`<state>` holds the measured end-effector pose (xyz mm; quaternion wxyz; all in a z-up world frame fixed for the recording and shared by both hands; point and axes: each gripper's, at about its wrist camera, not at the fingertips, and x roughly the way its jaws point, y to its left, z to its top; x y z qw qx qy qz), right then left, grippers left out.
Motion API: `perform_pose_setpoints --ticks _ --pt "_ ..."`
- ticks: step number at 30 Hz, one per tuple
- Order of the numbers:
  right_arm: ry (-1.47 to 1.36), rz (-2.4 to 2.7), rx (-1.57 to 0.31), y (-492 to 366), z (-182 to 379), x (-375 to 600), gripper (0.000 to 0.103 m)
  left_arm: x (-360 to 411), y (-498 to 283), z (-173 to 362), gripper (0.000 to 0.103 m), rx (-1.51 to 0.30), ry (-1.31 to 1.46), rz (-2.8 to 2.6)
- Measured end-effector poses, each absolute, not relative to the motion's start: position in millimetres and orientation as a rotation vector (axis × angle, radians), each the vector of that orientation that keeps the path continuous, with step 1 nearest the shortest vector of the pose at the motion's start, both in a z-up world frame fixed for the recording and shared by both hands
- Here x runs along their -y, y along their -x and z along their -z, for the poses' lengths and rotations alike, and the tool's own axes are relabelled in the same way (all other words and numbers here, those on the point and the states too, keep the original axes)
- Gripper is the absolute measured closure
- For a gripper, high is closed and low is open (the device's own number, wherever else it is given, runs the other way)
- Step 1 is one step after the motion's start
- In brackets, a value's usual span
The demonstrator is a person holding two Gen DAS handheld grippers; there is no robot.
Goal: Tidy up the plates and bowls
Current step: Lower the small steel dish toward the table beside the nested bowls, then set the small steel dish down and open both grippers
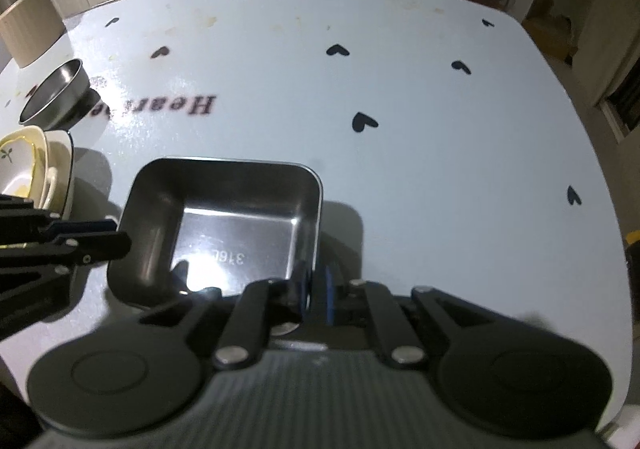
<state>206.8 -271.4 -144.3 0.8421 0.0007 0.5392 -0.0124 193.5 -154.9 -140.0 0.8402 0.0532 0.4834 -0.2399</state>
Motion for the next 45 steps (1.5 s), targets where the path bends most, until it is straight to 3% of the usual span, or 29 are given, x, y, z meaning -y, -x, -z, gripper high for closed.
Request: perform_pose_setpoints --ticks 21,23,33,40,45 --pt "-0.067 0.014 -1.088 -224 143 283 0.094 148 -229 137 0.089 -0.988 -0.021 0.478" --pt "-0.072 0.019 -1.081 -228 143 285 0.094 147 -230 135 0.103 -0.964 -0.080 0.408" --pt "-0.079 0.116 -1.059 -233 145 310 0.096 122 -245 139 0.102 -1.023 0.113 0.413" --pt "-0.074 0.095 -1.062 -230 146 306 0.096 151 -230 131 0.081 -1.001 0.136 0.541" --pt "-0.076 0.040 -1.079 -230 147 297 0.098 163 -227 135 0.081 -1.013 0.088 0.530"
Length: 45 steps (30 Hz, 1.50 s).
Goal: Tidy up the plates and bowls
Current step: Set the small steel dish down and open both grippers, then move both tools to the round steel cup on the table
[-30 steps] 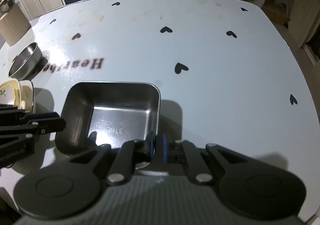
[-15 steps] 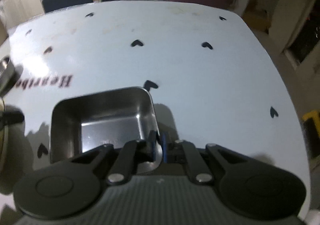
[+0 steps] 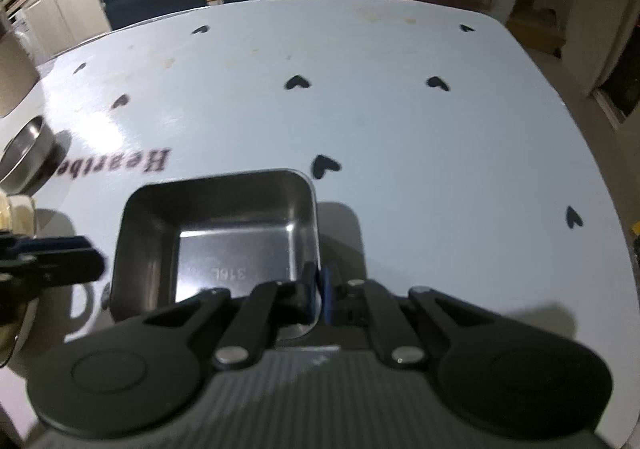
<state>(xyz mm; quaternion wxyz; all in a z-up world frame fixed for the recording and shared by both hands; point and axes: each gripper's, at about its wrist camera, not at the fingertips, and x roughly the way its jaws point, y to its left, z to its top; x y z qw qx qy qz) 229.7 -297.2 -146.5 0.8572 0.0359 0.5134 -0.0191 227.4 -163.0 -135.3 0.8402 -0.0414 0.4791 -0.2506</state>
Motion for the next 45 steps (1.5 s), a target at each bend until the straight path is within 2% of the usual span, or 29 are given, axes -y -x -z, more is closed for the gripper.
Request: perform_pose_setpoints --ticks 14,18,19,21,23,25,27,30,32,34,36,38,45 --pt "-0.110 -0.028 -1.090 -239 161 306 0.099 157 -236 147 0.076 -1.046 0.047 0.489" --pt "-0.097 -0.033 -1.091 -239 164 304 0.098 157 -237 146 0.078 -1.040 0.063 0.482" --pt "-0.089 -0.034 -1.085 -239 163 303 0.098 157 -237 144 0.077 -1.032 0.068 0.486" --pt "-0.086 -0.030 -1.070 -236 159 302 0.097 158 -237 140 0.067 -1.024 0.078 0.504" --pt "-0.097 -0.034 -1.043 -233 153 303 0.095 158 -235 136 0.050 -1.009 0.079 0.510" --pt "-0.117 -0.036 -1.016 -229 145 304 0.084 160 -233 132 0.041 -0.999 0.072 0.514" --pt "-0.109 -0.021 -0.996 -226 138 305 0.063 160 -231 129 0.032 -0.992 0.067 0.518" --pt "-0.107 -0.012 -0.971 -221 129 305 0.047 157 -228 122 0.020 -0.969 0.055 0.516" --pt "-0.108 -0.004 -0.953 -218 123 307 0.039 153 -225 115 0.008 -0.945 0.047 0.506" --pt "-0.103 0.008 -0.933 -214 116 308 0.027 148 -224 109 0.005 -0.919 0.038 0.497" --pt "-0.106 0.023 -0.914 -210 109 309 0.007 143 -223 103 0.004 -0.901 0.035 0.489" --pt "-0.104 0.035 -0.896 -207 104 309 0.000 135 -223 98 0.000 -0.894 0.042 0.483" --pt "-0.087 0.033 -0.861 -208 93 298 0.000 99 -229 75 0.000 -0.846 0.069 0.429"
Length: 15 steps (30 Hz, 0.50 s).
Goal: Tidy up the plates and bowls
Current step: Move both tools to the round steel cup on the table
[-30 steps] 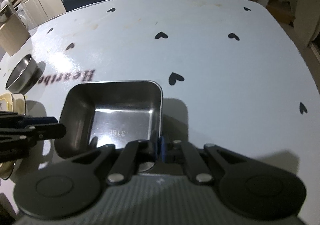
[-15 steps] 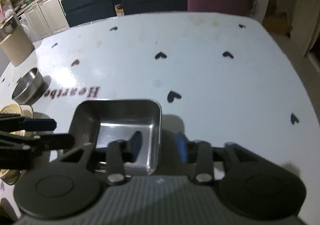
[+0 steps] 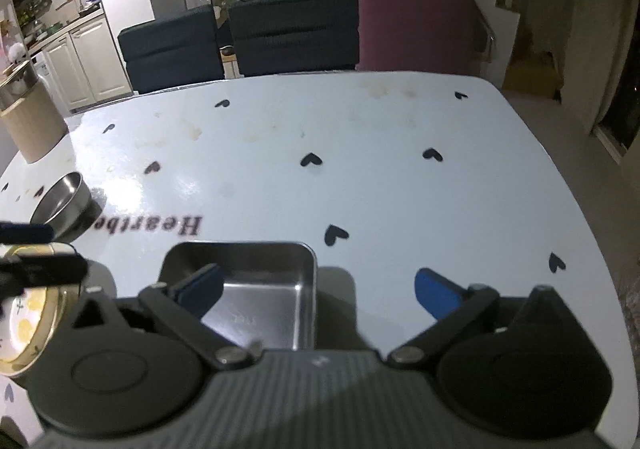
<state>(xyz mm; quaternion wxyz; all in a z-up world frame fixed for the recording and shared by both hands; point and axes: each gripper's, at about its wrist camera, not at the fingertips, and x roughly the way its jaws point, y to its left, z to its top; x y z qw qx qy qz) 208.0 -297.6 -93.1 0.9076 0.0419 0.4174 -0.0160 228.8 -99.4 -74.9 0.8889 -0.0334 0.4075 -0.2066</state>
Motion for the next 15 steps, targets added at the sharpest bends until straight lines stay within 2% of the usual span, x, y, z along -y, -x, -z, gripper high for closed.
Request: perform_pose_setpoints --ticks 15 --pt "-0.053 -0.085 -0.796 -248 72 212 0.000 6 -246 43 0.000 -0.805 0.104 0.291"
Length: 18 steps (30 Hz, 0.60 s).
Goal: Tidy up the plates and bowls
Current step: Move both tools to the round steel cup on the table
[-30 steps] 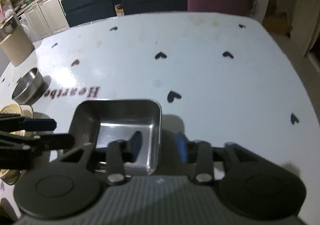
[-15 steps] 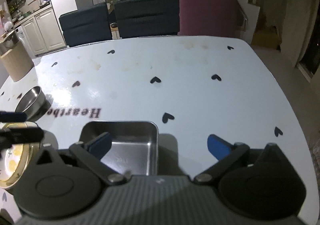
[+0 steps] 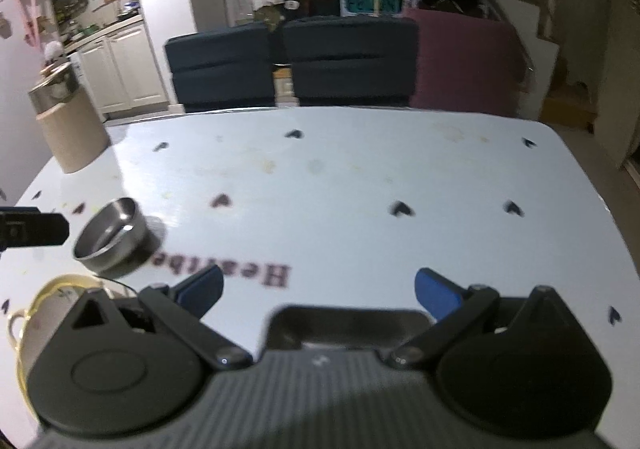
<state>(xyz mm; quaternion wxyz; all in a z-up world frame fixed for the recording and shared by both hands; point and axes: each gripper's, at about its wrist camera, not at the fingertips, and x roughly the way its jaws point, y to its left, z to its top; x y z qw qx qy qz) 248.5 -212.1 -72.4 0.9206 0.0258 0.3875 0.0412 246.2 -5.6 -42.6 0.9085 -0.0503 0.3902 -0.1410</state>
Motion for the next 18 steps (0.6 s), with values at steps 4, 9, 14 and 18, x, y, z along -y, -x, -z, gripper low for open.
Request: perform_pose_setpoints --ticks 4,9,14,18 --pt "-0.047 -0.132 -0.783 -259 68 182 0.000 -14 -250 41 0.000 -0.812 0.065 0.273" --pt "-0.031 -0.179 -0.773 -271 69 150 0.000 -36 -261 45 0.000 -0.844 0.058 0.241" --pt "-0.001 -0.212 -0.762 -282 71 121 0.000 -60 -274 55 0.011 -0.901 0.087 0.196" --pt "0.020 -0.220 -0.769 -294 72 102 0.000 -76 -280 67 0.024 -0.959 0.122 0.180"
